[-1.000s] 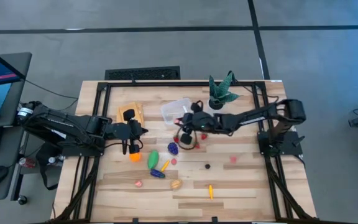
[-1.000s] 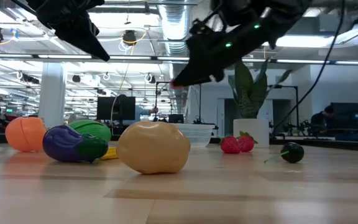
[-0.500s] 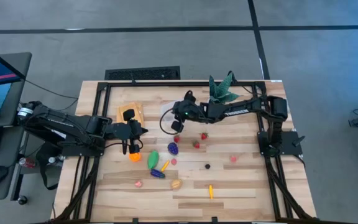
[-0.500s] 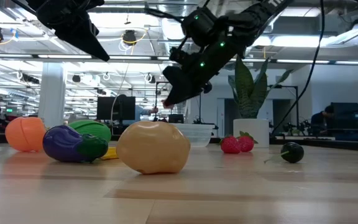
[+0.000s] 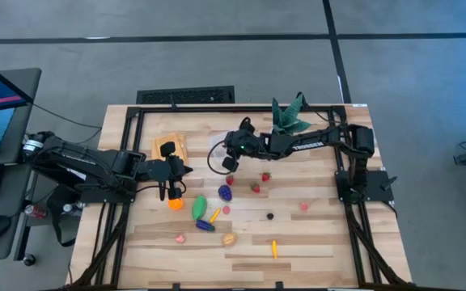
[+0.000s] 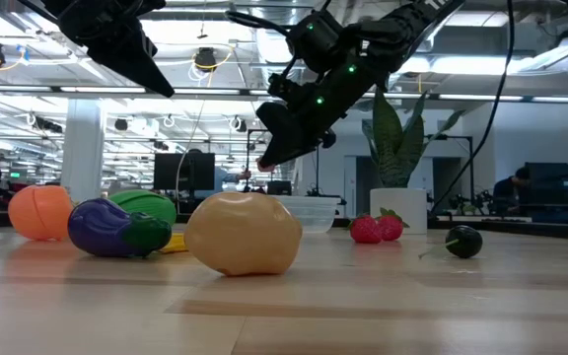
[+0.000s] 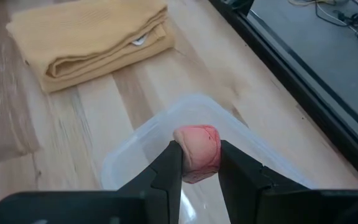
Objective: Pick and placing Produce into tupperware
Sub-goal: Put the pink peach into the transparent bin, then put the orange into the transparent bin
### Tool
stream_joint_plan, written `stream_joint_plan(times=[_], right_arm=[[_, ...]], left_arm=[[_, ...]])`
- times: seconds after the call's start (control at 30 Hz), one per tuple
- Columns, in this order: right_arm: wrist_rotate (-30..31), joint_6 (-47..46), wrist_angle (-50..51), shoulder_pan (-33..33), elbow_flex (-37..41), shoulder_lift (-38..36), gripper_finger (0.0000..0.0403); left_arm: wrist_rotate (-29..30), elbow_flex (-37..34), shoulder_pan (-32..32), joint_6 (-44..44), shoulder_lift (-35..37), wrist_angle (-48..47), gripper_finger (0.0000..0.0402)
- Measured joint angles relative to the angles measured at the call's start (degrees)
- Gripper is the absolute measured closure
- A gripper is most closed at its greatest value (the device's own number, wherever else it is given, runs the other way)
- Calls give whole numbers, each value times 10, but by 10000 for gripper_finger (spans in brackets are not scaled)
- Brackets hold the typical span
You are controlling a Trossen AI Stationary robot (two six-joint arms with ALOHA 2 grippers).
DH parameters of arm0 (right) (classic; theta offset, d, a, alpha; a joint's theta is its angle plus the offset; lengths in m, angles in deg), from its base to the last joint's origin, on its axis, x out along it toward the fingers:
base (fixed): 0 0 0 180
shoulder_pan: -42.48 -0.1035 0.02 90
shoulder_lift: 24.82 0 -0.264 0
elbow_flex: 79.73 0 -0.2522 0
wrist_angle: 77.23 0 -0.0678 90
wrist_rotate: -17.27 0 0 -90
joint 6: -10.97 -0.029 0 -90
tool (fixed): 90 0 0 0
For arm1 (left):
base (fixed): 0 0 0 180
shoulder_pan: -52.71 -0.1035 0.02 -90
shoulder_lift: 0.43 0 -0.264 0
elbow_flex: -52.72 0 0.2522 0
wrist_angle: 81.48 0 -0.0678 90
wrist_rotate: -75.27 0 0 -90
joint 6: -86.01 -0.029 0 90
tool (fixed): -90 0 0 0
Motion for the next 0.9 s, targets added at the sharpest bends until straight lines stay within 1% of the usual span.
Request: stream_joint_plan(times=[0.1, 0.43, 0.53, 0.63, 0.77, 0.9], right_arm=[[-1, 6, 0, 0, 0, 0, 303], [-2, 6, 0, 0, 0, 0, 209], [-2, 6, 0, -1, 0, 0, 191], [-3, 7, 0, -3, 0, 0, 181], [-48, 19, 1, -10, 1, -2, 178], [-112, 41, 19, -32, 1, -10, 181]], left_arm=[[0, 0, 0, 1, 0, 0, 401], [0, 0, 0, 10, 0, 0, 401], [0, 0, 0, 12, 0, 0, 401], [0, 0, 0, 12, 0, 0, 401], [-13, 0, 0, 16, 0, -3, 401], [-65, 0, 0, 21, 0, -18, 401]])
